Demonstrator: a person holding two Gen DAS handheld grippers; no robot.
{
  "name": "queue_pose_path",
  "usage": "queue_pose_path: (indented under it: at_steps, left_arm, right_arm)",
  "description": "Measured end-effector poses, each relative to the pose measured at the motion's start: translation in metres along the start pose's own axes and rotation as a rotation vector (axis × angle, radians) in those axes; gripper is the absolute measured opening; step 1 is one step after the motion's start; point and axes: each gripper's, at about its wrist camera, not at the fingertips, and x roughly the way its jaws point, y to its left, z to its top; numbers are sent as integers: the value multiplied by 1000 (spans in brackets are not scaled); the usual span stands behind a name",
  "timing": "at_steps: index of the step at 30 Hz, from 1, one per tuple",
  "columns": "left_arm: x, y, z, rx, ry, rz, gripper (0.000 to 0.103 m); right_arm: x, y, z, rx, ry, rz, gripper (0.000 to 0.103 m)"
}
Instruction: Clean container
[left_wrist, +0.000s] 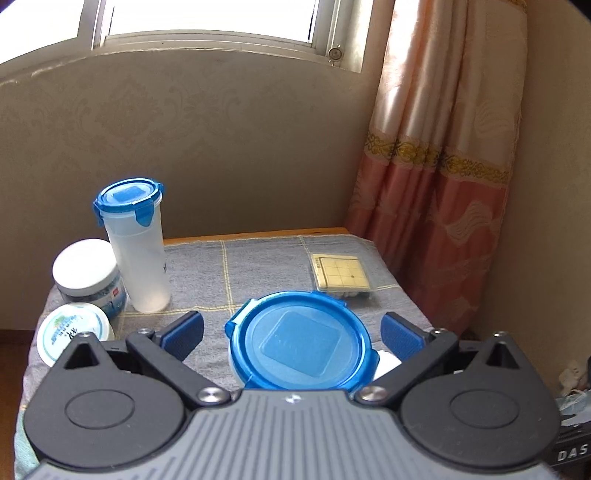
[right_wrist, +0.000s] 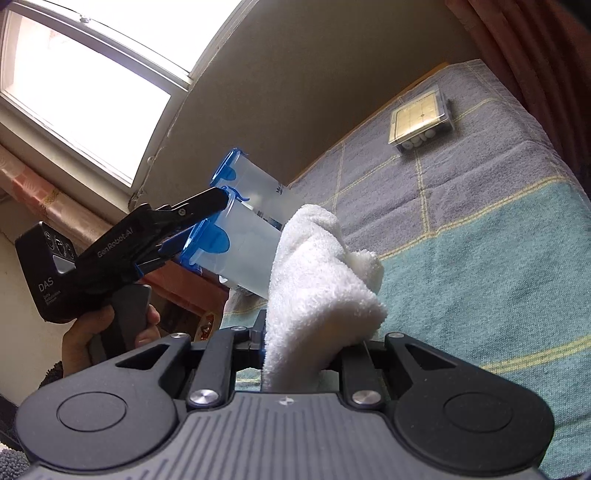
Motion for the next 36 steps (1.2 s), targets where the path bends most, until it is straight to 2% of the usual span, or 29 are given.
queue_pose_path:
  at_steps: [6,9,14,22,26,29,34,36]
  left_arm:
    - [3,-1,1,8,15,9,89]
    - [2,-1,2,17,21,-16,84]
    - [0,4,6,73,48,-72,83]
    - [8,27,19,238,130,-308,83]
    - [9,27,22,401,142,-430,83]
    - [14,30,23,483,161,-540,83]
    - [25,38,29,551,214,-691,83]
    - [33,40,33,558,258,-759,83]
  right_arm:
    - [-5,-2,1,-1,-14,9,23]
    - [-7,-2,1,-1,-17,3,23]
    - [-9,-1,1,-4,-19,-4,23]
    - [-6,0,6,-8,-13,-31,23]
    - [-4,0,10,-6,-8,-48,23]
    - [-1,1,14,-10,-3,-58,23]
    - [4,4,20,-17,7,-74,23]
    - [6,4,21,-15,10,-84,23]
